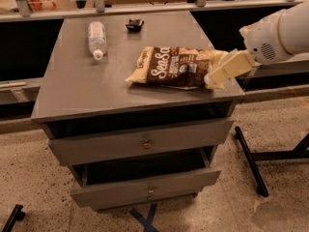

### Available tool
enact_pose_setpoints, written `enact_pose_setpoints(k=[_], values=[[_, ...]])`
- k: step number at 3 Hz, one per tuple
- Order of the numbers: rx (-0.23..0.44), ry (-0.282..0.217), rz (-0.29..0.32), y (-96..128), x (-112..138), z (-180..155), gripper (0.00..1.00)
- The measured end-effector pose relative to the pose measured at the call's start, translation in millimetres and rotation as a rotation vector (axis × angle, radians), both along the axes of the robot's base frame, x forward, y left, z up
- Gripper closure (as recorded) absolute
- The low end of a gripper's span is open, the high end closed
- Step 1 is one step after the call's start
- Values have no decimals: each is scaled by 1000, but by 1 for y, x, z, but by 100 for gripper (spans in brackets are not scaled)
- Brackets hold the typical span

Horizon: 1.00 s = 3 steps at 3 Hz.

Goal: Move brown chip bag near rxbar chocolate

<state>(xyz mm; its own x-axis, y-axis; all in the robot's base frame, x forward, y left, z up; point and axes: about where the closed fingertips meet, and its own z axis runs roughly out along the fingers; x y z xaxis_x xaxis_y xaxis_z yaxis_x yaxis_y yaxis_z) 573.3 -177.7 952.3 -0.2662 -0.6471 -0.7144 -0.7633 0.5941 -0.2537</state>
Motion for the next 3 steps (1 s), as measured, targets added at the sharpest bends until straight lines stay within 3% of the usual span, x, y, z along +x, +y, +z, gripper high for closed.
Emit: enact_pose_setpoints(k=[1,2,3], values=[[77,40,-74,11,25,-22,0],[114,71,-128,16,39,-39,0],[126,99,-144,23,47,-55,0]])
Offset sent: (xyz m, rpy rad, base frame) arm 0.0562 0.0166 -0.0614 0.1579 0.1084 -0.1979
